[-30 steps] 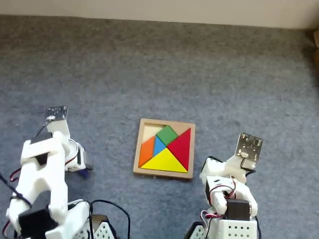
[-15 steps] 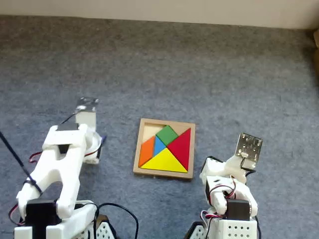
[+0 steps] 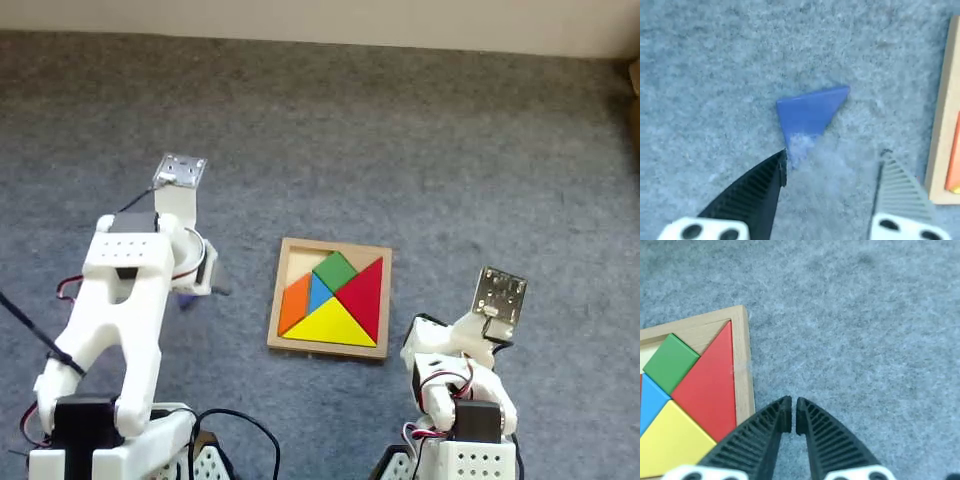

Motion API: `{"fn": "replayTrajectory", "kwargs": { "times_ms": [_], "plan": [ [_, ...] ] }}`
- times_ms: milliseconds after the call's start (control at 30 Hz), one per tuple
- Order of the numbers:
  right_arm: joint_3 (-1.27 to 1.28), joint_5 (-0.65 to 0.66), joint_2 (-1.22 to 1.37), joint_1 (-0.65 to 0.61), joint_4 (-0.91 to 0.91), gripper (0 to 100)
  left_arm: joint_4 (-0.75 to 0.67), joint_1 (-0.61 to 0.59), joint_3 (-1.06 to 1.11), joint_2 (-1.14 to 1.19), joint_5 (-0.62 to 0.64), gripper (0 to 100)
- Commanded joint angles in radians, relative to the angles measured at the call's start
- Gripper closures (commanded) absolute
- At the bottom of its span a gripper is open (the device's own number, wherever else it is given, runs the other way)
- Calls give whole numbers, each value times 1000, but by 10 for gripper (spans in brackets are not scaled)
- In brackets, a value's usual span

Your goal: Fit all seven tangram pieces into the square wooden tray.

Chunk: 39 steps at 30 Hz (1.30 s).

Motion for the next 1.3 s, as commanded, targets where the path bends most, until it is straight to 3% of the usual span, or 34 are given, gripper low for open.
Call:
{"fn": "replayTrajectory", "kwargs": {
  "times_ms": [0,333,633,833,1267],
  "plan": [
    [140,-6,-13,15,-1,967,15,-33,-102,-2,-17,678],
    [140,-6,-13,15,-1,967,21,-33,-116,21,-183,678],
    [140,-6,-13,15,-1,967,81,-50,-328,283,-199,677],
    [140,-6,-13,15,-1,967,150,-47,-455,443,-324,678],
    [140,-6,-13,15,-1,967,144,-42,-492,595,-408,741]
  ]
}}
